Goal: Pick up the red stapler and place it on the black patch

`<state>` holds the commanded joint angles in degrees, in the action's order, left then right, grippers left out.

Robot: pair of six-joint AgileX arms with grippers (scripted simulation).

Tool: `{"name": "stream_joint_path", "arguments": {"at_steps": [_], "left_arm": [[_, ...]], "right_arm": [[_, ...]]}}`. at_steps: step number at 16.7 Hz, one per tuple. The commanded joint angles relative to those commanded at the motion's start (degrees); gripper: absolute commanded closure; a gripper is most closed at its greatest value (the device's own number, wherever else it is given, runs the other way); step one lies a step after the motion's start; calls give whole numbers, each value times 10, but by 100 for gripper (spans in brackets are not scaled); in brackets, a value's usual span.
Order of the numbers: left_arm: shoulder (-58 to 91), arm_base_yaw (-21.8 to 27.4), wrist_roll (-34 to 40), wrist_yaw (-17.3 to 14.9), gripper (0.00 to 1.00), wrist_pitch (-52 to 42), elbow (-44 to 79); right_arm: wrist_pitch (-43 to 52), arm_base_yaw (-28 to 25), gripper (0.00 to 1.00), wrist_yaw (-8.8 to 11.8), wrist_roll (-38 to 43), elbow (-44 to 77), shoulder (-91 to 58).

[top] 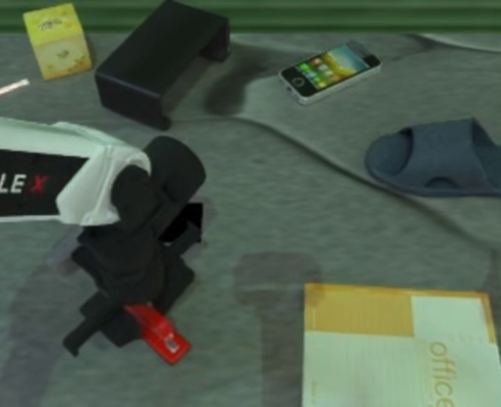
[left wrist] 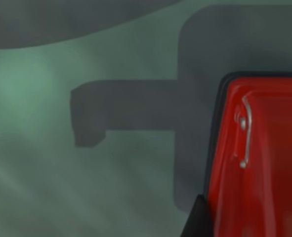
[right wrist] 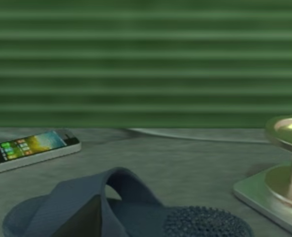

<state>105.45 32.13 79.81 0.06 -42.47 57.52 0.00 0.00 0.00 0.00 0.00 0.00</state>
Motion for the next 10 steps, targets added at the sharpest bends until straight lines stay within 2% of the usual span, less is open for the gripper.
{"name": "stream_joint_path", "arguments": {"at_steps": [6,10], "left_arm": [[-1,0,0,0,100,-2,2],[-22,-1,3,0,100,-66,45]], "right_arm": [[0,0,0,0,0,0,0],[0,0,0,0,0,0,0]]}}
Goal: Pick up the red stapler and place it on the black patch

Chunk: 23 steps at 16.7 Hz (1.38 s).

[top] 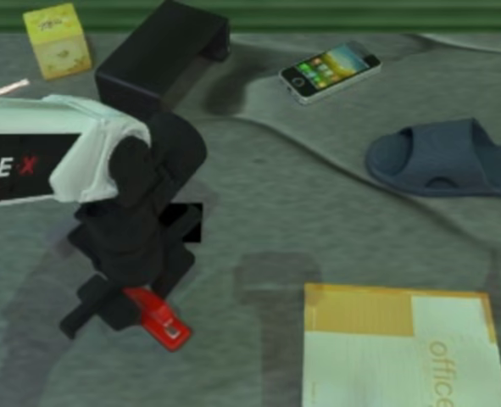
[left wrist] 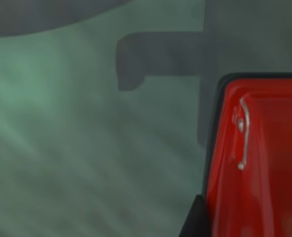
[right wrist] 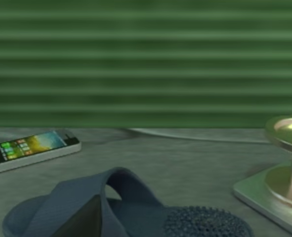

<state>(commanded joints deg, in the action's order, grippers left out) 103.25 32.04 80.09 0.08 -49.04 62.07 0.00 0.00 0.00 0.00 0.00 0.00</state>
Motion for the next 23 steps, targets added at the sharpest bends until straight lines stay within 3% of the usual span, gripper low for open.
{"name": "stream_joint_path", "arguments": {"at_steps": [6,13,23], "left_arm": [[-55,-7,1,0,100,-149,89],[-53,-8,8,0,100,-165,106],[162,-103,245,-6,100,-246,416]], "right_arm": [[0,0,0,0,0,0,0],[0,0,0,0,0,0,0],[0,0,0,0,0,0,0]]}}
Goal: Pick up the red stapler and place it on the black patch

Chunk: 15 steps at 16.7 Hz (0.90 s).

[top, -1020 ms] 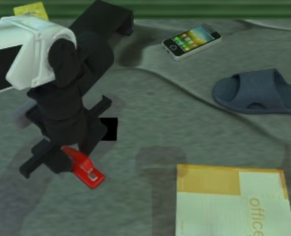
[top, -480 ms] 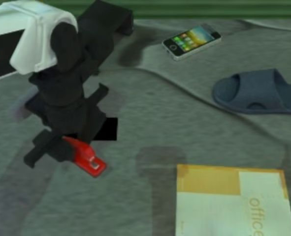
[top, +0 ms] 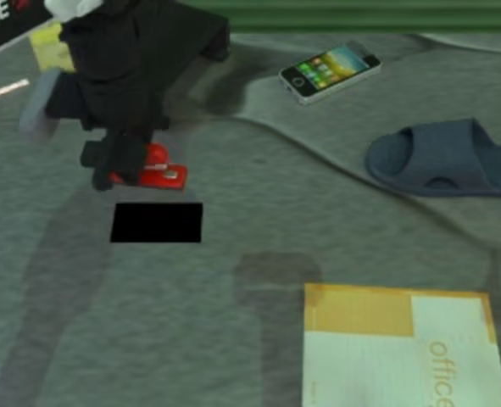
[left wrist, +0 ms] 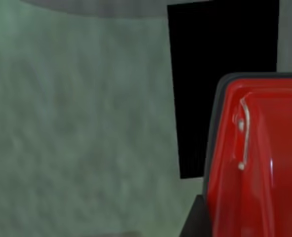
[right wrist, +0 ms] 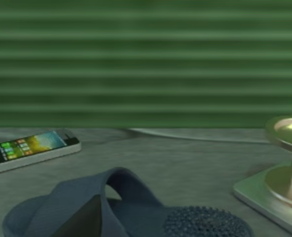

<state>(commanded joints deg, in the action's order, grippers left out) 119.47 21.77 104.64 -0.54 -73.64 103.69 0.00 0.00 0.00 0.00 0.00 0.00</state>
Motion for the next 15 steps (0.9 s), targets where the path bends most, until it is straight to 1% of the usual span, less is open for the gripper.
{"name": "stream_joint_path", "arguments": {"at_steps": [3,9,11,15], "left_arm": [[36,-21,42,-1,100,-11,47],[38,-19,43,-1,100,-1,41],[45,-18,43,-1,100,30,17],[70,-18,47,-1,100,128,-55]], "right_arm": [[0,0,0,0,0,0,0],[0,0,0,0,0,0,0],[0,0,0,0,0,0,0],[0,0,0,0,0,0,0]]}}
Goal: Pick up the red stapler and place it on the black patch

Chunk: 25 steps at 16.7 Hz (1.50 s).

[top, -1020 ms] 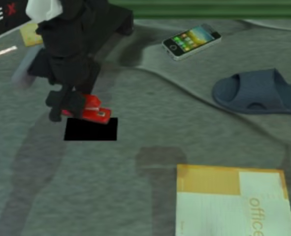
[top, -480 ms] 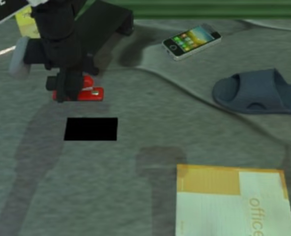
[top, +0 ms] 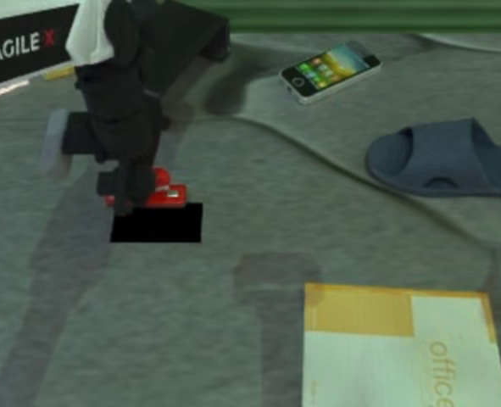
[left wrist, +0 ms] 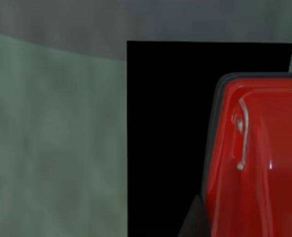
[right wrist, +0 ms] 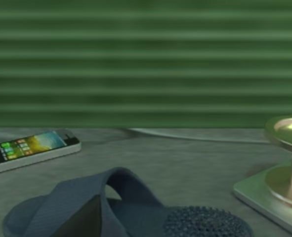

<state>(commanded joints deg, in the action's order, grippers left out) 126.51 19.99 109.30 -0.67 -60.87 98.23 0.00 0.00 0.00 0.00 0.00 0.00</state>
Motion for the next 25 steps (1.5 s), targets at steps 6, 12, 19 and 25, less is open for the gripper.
{"name": "stream_joint_path", "arguments": {"at_steps": [6,12,19,25], "left_arm": [[17,1,3,-1,100,61,-47],[17,1,3,-1,70,61,-47],[17,1,3,-1,17,61,-47],[17,1,3,-1,0,61,-47]], "right_arm": [[0,0,0,0,0,0,0],[0,0,0,0,0,0,0],[0,0,0,0,0,0,0],[0,0,0,0,0,0,0]]}}
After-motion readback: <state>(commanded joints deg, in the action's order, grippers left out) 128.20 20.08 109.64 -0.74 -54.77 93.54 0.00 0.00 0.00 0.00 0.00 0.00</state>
